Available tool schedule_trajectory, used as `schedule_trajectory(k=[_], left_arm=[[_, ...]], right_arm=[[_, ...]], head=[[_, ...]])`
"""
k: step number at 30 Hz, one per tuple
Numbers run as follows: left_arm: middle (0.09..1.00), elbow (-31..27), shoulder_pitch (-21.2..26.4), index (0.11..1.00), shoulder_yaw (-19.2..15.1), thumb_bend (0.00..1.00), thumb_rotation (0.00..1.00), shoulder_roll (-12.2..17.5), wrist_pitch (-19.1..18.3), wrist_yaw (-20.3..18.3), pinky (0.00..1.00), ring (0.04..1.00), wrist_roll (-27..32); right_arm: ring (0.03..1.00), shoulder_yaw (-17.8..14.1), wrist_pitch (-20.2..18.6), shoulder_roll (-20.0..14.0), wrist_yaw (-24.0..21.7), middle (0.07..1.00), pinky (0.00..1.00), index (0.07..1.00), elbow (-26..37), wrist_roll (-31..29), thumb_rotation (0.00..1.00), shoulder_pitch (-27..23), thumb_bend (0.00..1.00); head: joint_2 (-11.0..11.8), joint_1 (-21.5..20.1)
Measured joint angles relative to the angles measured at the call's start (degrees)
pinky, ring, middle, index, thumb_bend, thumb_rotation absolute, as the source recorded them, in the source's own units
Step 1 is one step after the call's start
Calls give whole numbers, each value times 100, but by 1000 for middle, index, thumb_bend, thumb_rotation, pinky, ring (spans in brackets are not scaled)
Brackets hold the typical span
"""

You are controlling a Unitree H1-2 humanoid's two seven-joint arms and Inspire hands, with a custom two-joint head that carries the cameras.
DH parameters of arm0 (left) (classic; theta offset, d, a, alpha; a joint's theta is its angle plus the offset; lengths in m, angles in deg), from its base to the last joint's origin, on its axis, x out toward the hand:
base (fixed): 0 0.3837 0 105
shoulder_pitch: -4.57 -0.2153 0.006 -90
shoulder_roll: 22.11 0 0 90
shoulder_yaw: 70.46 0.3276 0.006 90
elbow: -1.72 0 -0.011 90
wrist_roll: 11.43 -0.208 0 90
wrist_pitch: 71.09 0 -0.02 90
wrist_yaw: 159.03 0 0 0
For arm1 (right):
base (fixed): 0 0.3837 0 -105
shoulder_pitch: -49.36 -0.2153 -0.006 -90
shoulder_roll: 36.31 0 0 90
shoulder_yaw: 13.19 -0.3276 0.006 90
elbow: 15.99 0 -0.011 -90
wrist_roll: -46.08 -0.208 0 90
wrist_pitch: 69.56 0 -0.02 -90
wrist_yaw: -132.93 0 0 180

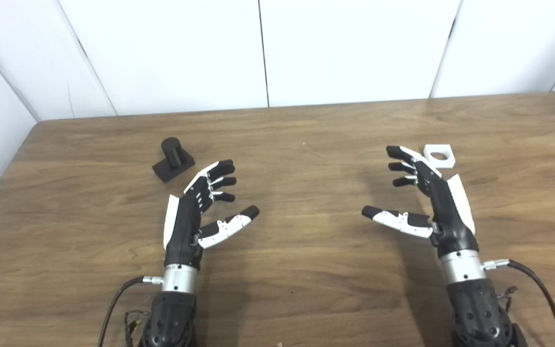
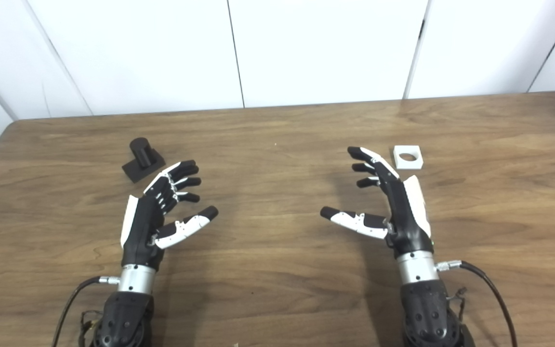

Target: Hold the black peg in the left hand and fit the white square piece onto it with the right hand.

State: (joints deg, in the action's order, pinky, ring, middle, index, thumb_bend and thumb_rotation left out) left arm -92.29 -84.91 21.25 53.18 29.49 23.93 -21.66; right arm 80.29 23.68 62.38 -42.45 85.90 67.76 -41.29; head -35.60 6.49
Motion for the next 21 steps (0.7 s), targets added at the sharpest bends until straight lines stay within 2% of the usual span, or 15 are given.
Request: schedule_trajectory(k=[6, 8, 9, 15, 18, 21], left_arm=[[790, 0, -1, 770, 54, 780, 198, -29, 0, 76, 578, 720, -138], [794, 1, -2, 767, 89, 782, 199, -55, 0, 93, 573, 724, -171], [793, 2, -2, 767, 116, 784, 204, -83, 0, 97, 575, 726, -185], [774, 36, 4, 760, 249, 796, 202, -224, 0, 144, 586, 723, -358], [775, 89, 22, 760, 285, 792, 197, -286, 0, 185, 577, 716, -439], [773, 111, 62, 757, 301, 790, 199, -305, 0, 225, 571, 716, -549]], right_arm=[[746, -16, 53, -33, -1, 813, 622, 793, -20, -25, 231, 19, 701], [747, -45, 110, -74, -5, 813, 625, 794, -20, -67, 224, 31, 700], [748, -80, 117, -105, -6, 815, 624, 795, -21, -96, 217, 31, 694], [774, -232, 210, -277, -49, 839, 655, 814, -56, -303, 163, 42, 655], [780, -308, 198, -314, -120, 843, 668, 816, -56, -505, 68, 48, 643], [782, -308, 190, -314, -221, 847, 671, 816, -55, -595, 26, 65, 640]], head=[[44, 545], [97, 887], [97, 889], [281, 1617], [290, 1671], [281, 1662]])
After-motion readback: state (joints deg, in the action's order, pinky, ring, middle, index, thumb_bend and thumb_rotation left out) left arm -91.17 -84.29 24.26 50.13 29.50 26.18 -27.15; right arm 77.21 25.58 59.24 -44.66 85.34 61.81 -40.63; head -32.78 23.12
